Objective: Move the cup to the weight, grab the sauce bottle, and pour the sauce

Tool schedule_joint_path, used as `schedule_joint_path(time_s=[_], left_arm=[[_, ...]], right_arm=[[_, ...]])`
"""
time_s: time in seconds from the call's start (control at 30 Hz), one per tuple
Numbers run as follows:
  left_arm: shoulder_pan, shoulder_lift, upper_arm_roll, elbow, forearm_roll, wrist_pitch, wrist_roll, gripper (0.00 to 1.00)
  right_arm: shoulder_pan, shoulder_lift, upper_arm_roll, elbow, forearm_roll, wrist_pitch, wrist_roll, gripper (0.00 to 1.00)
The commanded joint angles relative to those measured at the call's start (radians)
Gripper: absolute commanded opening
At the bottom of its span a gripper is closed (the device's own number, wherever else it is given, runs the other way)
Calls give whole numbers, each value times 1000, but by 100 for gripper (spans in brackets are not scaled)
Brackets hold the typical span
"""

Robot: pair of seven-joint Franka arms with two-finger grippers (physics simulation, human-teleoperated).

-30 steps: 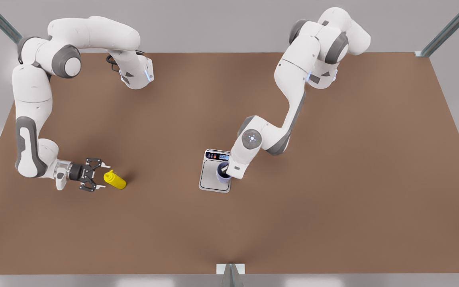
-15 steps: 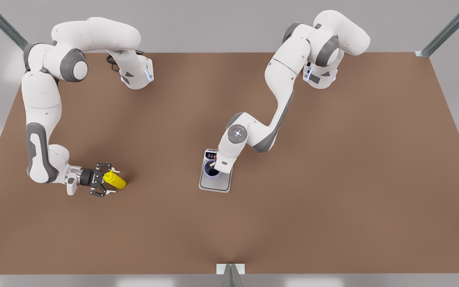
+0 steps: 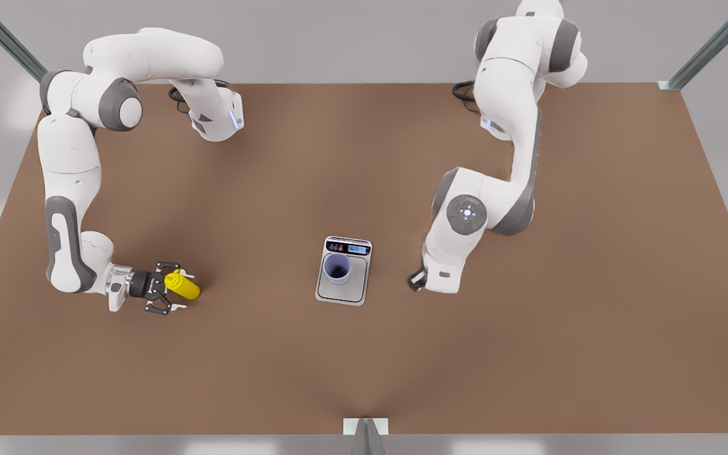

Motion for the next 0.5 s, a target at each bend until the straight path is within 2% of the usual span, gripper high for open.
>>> schedule_joint_path(time_s=[0.0, 0.03, 0.07, 0.1, 0.13, 0.17, 0.2, 0.23, 0.33, 0.4, 0.47], left_arm=[[20, 1, 14, -2, -50, -12, 12, 100], [48, -5, 50, -9, -53, -53, 80, 100], [97, -64, 114, -78, -88, -109, 365, 100], [216, -127, 114, -86, -92, -216, 600, 100], [293, -188, 108, -156, -87, -210, 767, 100], [492, -252, -46, -170, -5, -215, 897, 100], [676, -295, -272, -169, 128, -202, 881, 100], [812, -325, -443, -167, 223, -207, 899, 100], [789, -387, -443, -172, 229, -261, 966, 100], [764, -387, -452, -198, 318, -264, 956, 100], [762, -372, -450, -193, 307, -239, 956, 100]], right_arm=[[0, 0, 0, 0, 0, 0, 0, 72], [-2, 0, 0, 0, 0, -2, 0, 69], [-2, 0, 0, 0, 0, 0, 2, 65], [-2, 0, 0, 0, -2, 0, 3, 63], [-2, 0, 0, 0, -2, 0, 5, 62], [-2, 0, 0, 0, -2, -2, 8, 60], [-2, -2, 0, 0, -2, -2, 9, 60], [-2, 0, 0, 0, -2, -2, 9, 59], [-6, -2, 0, 2, -2, -3, 15, 57], [-11, -2, -2, 3, -2, -3, 15, 57], [-15, -5, -2, 9, -2, -9, 20, 57]])
